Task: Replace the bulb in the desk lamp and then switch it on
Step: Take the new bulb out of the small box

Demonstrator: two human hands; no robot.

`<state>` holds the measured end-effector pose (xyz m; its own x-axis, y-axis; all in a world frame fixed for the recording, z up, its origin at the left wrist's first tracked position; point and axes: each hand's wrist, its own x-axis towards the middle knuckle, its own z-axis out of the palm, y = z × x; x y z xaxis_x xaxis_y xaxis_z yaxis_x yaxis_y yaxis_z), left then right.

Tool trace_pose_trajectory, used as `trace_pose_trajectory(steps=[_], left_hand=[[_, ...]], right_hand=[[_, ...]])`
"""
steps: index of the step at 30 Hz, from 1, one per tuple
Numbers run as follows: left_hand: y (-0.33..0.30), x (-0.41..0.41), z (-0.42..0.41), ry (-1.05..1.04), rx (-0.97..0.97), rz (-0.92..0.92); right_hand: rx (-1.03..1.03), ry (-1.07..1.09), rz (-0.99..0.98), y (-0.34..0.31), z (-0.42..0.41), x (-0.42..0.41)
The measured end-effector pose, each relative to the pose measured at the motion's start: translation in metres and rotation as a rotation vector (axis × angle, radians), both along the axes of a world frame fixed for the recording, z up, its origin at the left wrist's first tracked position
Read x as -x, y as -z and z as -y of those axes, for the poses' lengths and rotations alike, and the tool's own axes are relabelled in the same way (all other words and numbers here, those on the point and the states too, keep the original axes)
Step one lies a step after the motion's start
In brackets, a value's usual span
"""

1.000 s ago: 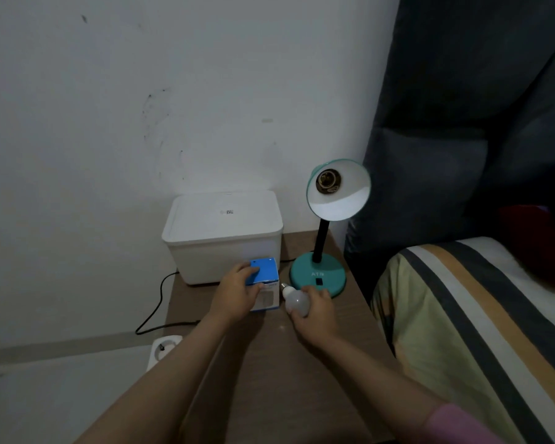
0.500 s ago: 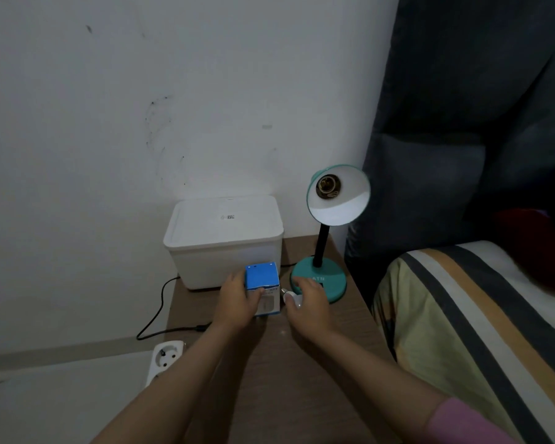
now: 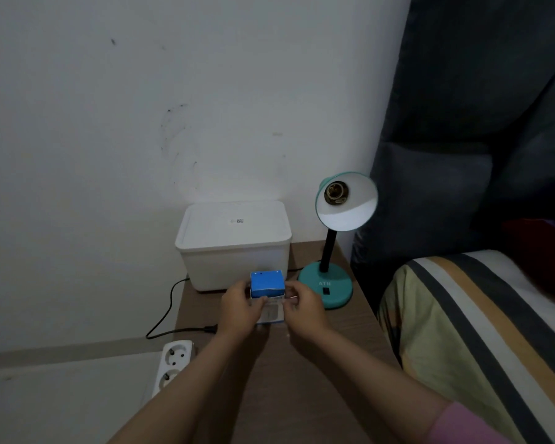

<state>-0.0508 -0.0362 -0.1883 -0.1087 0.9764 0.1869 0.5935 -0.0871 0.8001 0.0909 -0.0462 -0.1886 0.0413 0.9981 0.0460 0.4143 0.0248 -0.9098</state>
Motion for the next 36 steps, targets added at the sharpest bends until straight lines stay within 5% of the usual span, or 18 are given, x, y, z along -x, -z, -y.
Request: trace_pose_trajectory(steps=[12, 24, 36], left_hand=[[-0.004, 0.004, 0.009, 0.014, -0.001, 0.042], [-0.012, 0.016, -0.008, 0.118, -0.027, -0.147], [-0.01, 0.025, -0.013, 0.18, 0.011, -0.115]], right_hand=[[-0.114, -0.095, 0.05, -0.019, -0.018, -0.004], [-0.016, -0.246, 0.127, -0.013, -0.039, -0.01], [-0.007, -0.283, 0.148, -0.01, -0.042, -0.012]])
